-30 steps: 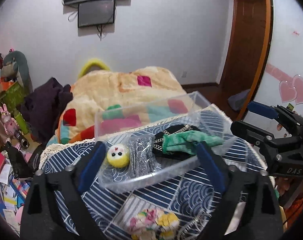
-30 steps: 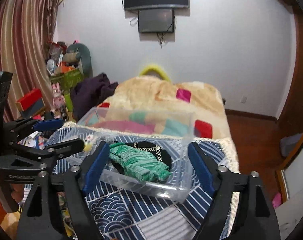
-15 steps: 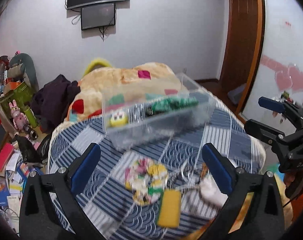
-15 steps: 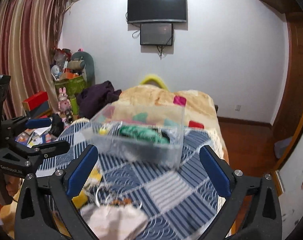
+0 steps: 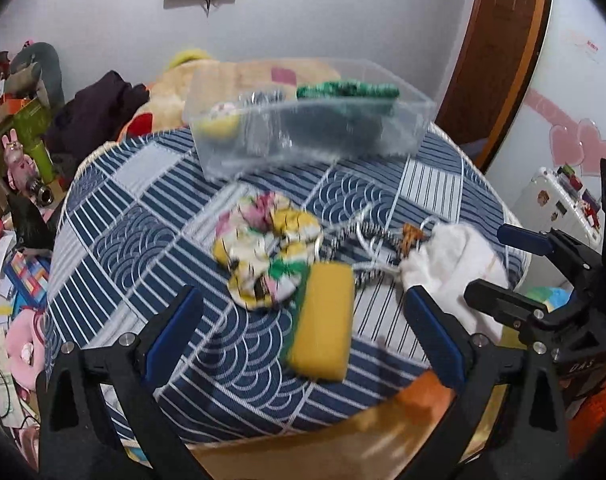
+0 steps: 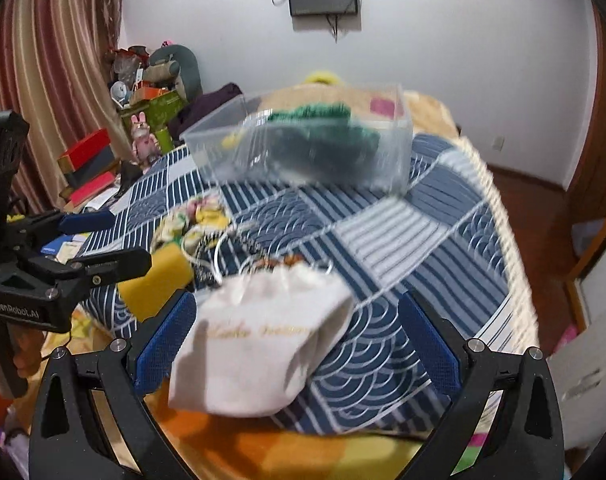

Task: Organize soft objects
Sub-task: 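Grasp the yellow sponge with the left tool while the right tool grasps the white cloth bag, then drop the yellow sponge into the box with the left tool while the right tool drops the white bag in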

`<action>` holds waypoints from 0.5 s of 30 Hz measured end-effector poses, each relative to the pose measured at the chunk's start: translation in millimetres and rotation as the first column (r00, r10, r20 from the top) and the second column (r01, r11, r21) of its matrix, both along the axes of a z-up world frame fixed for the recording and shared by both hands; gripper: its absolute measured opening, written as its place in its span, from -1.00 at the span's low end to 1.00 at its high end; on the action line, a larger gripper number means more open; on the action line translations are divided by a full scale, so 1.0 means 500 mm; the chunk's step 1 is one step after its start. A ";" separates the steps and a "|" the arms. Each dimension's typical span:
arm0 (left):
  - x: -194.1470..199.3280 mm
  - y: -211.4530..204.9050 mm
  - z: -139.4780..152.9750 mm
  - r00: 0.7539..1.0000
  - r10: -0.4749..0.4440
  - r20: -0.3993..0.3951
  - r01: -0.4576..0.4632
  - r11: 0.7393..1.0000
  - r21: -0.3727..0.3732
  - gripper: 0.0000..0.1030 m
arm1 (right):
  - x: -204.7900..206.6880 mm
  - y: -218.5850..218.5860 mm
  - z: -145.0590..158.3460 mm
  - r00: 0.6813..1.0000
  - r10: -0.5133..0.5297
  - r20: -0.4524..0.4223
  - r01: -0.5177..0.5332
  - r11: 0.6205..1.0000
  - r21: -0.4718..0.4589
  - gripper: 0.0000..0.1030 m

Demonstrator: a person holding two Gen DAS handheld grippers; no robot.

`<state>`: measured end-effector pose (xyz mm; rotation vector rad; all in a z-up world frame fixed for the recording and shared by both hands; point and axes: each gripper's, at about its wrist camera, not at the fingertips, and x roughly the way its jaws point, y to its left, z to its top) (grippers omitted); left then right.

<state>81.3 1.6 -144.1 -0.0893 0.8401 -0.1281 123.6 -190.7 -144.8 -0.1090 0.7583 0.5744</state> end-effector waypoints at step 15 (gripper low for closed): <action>-0.014 -0.006 -0.013 0.997 -0.074 -0.012 0.073 0.996 -0.044 -0.42 | -0.020 -0.020 -0.025 0.995 0.028 -0.094 -0.020 0.997 0.078 -0.31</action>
